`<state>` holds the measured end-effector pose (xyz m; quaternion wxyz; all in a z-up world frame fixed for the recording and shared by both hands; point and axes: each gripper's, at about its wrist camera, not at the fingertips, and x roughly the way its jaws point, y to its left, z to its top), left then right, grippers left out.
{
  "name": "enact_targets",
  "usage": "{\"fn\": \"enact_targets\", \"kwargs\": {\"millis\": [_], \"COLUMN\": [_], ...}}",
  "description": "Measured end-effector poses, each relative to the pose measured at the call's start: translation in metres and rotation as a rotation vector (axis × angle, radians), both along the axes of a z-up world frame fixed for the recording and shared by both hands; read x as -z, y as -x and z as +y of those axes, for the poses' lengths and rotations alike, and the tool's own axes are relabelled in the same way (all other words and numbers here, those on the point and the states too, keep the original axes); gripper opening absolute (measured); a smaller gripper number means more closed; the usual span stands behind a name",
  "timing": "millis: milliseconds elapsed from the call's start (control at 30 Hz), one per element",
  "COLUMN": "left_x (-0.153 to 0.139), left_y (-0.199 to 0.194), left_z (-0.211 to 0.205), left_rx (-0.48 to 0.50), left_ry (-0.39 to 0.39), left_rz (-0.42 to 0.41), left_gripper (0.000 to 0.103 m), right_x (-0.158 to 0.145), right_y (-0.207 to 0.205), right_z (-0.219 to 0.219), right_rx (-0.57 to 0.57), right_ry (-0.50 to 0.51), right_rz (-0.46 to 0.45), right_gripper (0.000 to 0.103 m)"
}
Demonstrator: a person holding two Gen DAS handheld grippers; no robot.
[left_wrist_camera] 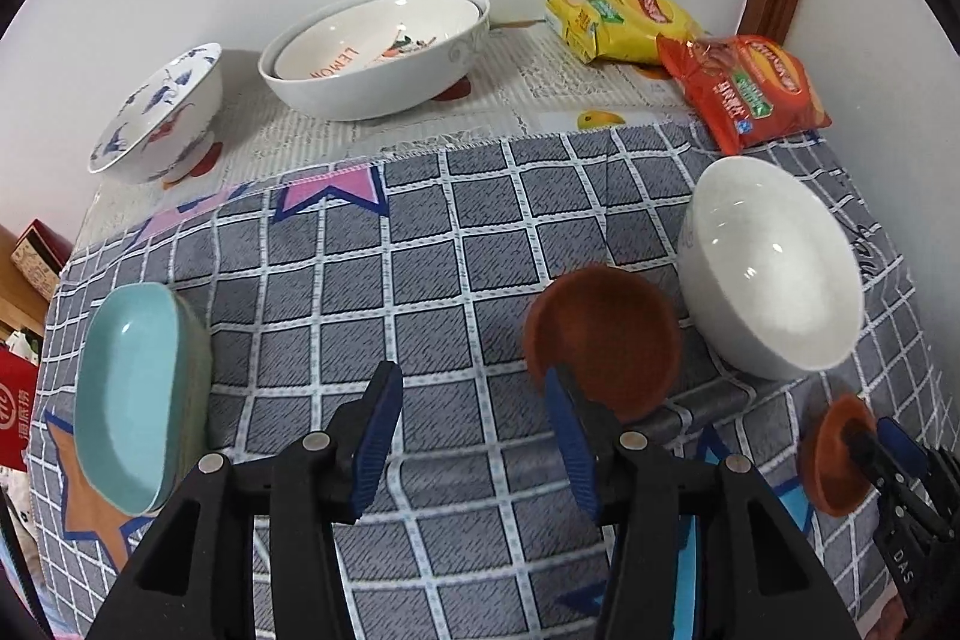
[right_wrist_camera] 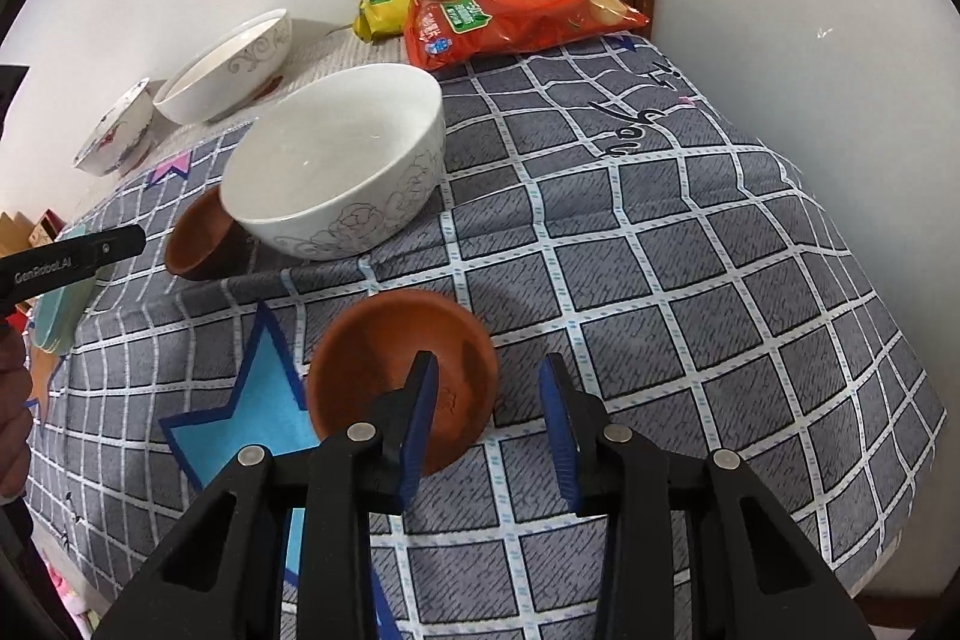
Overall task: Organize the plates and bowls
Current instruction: 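Grasp a small brown dish with the right gripper while the left gripper grasps another brown dish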
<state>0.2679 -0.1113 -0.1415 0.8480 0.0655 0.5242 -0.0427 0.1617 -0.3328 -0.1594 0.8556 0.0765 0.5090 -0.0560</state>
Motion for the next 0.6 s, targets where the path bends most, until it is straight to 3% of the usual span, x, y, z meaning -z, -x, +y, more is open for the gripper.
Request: {"fn": "enact_targets", "kwargs": {"millis": [600], "left_x": [0.033], "left_y": [-0.032], "left_z": [-0.012], "left_rx": [0.042], "left_ry": [0.044], "left_rz": [0.039], "left_gripper": [0.046], "right_x": [0.019], "right_y": [-0.009], "right_z": [0.001], "right_rx": [0.014], "right_ry": [-0.02], "right_rz": [0.006], "right_gripper": [0.022]}}
